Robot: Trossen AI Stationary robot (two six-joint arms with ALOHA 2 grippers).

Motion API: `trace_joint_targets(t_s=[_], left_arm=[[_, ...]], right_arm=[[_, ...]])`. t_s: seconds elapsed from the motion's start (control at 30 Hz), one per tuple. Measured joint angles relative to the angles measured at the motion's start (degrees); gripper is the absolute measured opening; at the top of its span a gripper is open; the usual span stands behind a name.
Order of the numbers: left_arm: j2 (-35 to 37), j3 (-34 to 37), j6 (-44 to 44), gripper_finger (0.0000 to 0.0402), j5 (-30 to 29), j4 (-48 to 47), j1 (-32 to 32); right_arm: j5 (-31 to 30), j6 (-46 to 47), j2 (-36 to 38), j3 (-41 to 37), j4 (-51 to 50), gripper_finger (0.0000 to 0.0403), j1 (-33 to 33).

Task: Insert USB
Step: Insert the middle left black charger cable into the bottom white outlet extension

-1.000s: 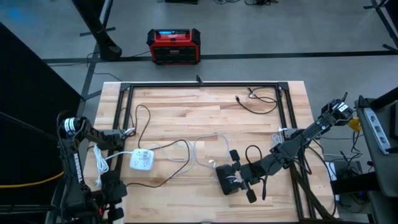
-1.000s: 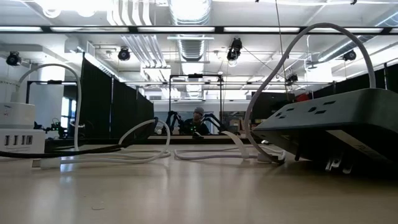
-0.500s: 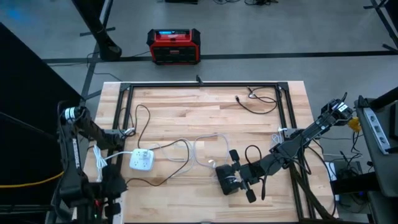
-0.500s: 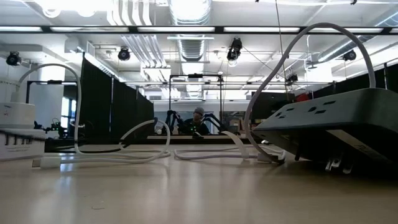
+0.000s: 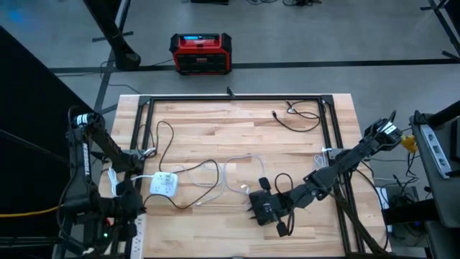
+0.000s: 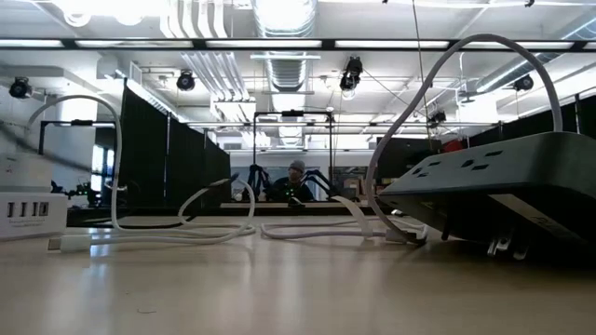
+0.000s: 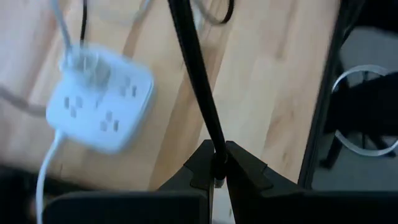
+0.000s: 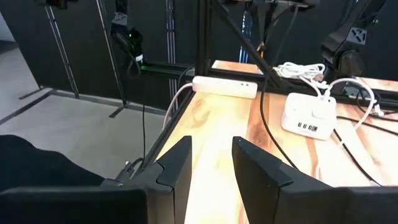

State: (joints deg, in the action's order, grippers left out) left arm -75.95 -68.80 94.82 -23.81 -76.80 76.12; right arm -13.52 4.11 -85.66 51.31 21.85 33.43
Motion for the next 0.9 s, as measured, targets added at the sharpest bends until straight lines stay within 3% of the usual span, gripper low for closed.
trace_joint_targets(t_s=[0.13,0.47,0.9], left_arm=[[0.0,2.7,3.1,0.0014,5.5,2.7,0.3],[-1.5,14.1,3.1,0.0014,6.0,22.3,0.5],[-3.4,19.5,3.8,0.0014,7.0,23.9,3.3]], right_arm=[[0.0,0.0,-0.8,0.0,0.1,0.0105,-0.1],[0.1,0.4,-0.8,0.0,0.4,0.0105,-0.1],[0.1,0.8,-0.7,0.0,0.5,0.0087,-0.1]])
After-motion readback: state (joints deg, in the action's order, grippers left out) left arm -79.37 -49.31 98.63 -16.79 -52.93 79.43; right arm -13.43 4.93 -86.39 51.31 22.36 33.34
